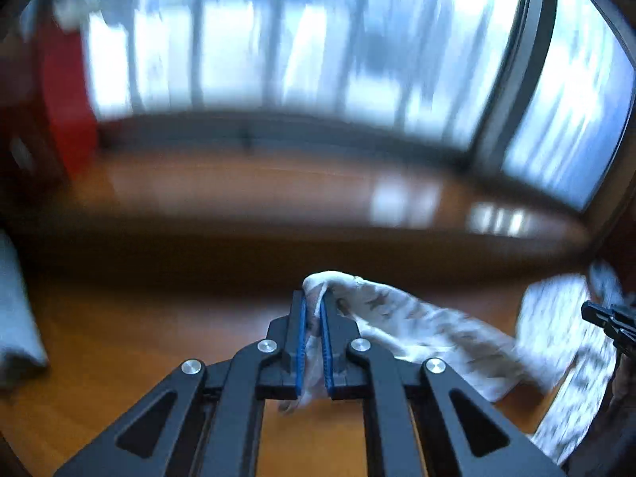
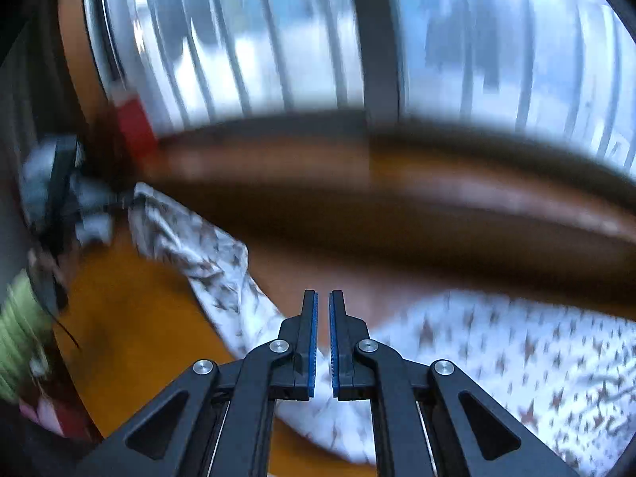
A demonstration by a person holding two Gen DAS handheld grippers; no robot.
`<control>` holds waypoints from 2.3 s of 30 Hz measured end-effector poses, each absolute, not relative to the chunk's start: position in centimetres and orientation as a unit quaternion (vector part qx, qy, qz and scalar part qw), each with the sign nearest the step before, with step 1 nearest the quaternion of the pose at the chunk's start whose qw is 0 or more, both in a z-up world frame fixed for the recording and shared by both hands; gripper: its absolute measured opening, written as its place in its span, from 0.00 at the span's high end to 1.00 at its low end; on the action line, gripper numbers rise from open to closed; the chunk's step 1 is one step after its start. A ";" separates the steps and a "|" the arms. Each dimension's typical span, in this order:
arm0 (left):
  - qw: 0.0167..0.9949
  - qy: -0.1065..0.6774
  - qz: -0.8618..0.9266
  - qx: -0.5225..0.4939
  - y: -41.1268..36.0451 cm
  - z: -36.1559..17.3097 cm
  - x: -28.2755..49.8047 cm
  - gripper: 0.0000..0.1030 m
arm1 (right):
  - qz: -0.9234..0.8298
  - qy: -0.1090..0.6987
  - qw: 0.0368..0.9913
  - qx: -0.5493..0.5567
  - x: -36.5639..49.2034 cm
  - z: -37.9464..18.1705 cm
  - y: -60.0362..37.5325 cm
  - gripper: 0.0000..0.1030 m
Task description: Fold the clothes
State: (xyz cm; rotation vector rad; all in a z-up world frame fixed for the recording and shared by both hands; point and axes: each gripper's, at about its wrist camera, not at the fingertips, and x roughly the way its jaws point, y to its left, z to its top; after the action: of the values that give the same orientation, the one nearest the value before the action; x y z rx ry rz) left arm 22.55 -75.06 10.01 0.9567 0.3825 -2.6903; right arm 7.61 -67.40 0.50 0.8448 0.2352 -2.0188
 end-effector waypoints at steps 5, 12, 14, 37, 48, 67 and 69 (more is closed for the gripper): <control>0.161 0.093 -0.938 0.292 -75.6 11.9 26.4 0.95 | -0.786 0.141 0.481 0.362 10.8 -1.3 -68.6 0.94; 0.186 0.116 -0.872 0.438 -76.0 1.2 30.7 0.93 | -0.715 0.194 0.481 0.469 13.6 -9.3 -71.2 0.91; 0.184 0.130 -0.870 0.439 -75.6 0.7 31.6 0.92 | -0.706 0.204 0.483 0.476 13.8 -9.9 -72.0 0.85; 0.182 0.269 -0.857 0.400 -72.5 -3.0 40.5 0.87 | -0.464 0.470 0.672 0.335 29.4 -9.8 -100.5 0.53; 0.193 0.319 -0.846 0.382 -73.4 -4.9 41.7 0.83 | -0.460 0.536 0.636 0.309 29.3 -10.9 -104.5 0.92; 0.220 0.359 -0.827 0.372 -76.5 -5.3 43.2 0.83 | -0.546 0.324 0.662 0.398 27.4 -7.7 -96.5 0.56; 0.216 0.358 -0.829 0.372 -76.7 -5.1 42.9 0.83 | -0.556 0.304 0.659 0.405 25.6 -7.4 -94.6 0.52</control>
State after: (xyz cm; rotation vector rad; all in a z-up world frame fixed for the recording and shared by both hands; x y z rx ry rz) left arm 42.86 -76.74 -5.07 1.0298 0.9935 -2.2967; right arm 25.61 -94.60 -7.36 0.9167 0.6884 -1.2589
